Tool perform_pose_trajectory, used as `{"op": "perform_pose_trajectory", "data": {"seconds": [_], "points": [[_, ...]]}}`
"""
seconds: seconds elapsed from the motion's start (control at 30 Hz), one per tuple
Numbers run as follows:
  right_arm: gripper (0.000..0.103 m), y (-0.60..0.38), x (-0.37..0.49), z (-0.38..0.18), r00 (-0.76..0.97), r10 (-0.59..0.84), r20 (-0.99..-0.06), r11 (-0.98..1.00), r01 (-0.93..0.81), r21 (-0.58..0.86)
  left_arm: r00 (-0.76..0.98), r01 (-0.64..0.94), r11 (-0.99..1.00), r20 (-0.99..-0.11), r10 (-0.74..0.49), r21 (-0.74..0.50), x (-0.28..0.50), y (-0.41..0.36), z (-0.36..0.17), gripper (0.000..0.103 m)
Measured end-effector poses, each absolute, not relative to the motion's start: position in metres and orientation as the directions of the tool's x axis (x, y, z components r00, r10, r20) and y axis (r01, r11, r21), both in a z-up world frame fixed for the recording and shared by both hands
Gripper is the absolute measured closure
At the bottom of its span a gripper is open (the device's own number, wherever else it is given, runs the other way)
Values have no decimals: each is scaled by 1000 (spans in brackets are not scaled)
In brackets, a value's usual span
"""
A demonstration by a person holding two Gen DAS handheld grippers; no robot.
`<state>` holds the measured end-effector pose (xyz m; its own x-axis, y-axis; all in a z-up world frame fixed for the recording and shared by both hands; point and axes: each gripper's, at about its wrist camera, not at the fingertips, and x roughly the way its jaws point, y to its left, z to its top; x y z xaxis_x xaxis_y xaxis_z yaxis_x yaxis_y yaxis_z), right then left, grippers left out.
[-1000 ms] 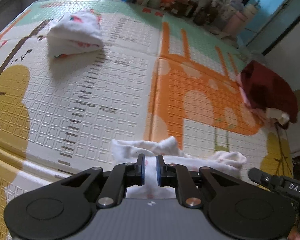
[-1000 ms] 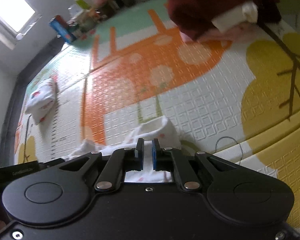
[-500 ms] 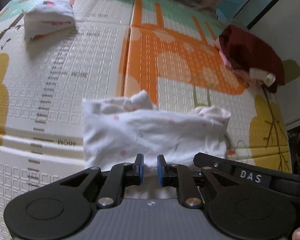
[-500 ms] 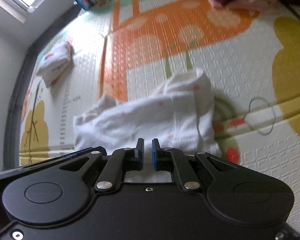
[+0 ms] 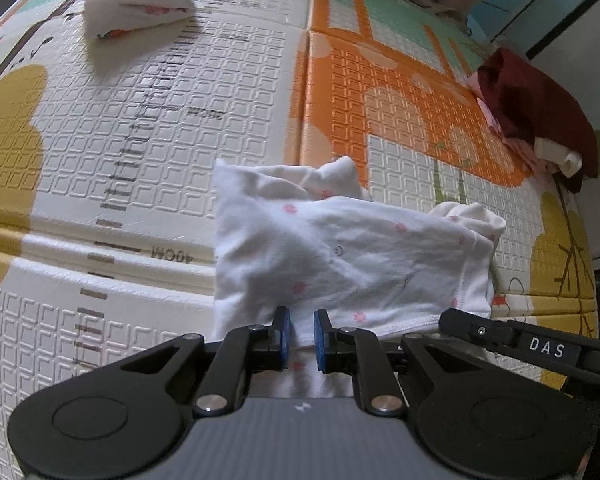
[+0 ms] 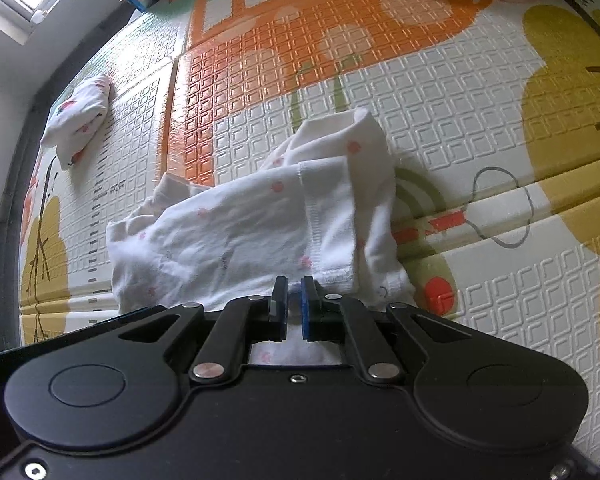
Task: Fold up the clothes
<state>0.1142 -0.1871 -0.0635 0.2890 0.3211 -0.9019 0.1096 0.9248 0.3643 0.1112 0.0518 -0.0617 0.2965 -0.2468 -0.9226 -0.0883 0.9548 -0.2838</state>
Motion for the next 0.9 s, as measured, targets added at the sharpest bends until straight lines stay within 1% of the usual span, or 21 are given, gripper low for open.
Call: {"op": "perform_pose_trajectory", "data": {"seconds": [0.2, 0.37, 0.43, 0.53, 0.6, 0.67, 0.73, 0.8, 0.83, 0.9], "points": [[99, -192, 112, -61, 304, 313, -900, 925, 117, 361, 313, -125, 958, -927, -209, -259, 108, 66, -57, 88], [99, -200, 106, -53, 328, 250, -911, 942, 134, 307, 317, -174, 951, -929, -193, -257, 103, 80, -54, 86], [94, -206, 102, -46, 344, 268, -900, 934, 138, 331, 331, -180, 950, -925, -187, -256, 101, 85, -48, 80], [94, -212, 93, -29, 381, 276, -883, 930, 127, 345, 356, -168, 951, -915, -188, -261, 97, 85, -35, 73], [94, -213, 87, -17, 399, 297, -867, 924, 110, 367, 366, -149, 956, -912, -185, -253, 94, 79, -27, 72], [94, -212, 79, -8, 406, 315, -858, 922, 85, 379, 376, -117, 963, -908, -185, -245, 90, 72, -20, 67], [93, -209, 70, -1, 403, 325, -856, 925, 55, 377, 386, -84, 969, -905, -182, -231, 84, 63, -14, 58], [89, -206, 60, 1, 391, 334, -858, 926, 33, 375, 390, -52, 976, -903, -177, -213, 74, 55, -11, 55], [84, -205, 54, 1, 384, 334, -861, 928, 24, 371, 387, -40, 978, -906, -172, -203, 69, 52, -12, 55], [83, -202, 42, -3, 365, 324, -873, 936, 11, 352, 377, -22, 983, -912, -159, -181, 61, 46, -14, 52]]}}
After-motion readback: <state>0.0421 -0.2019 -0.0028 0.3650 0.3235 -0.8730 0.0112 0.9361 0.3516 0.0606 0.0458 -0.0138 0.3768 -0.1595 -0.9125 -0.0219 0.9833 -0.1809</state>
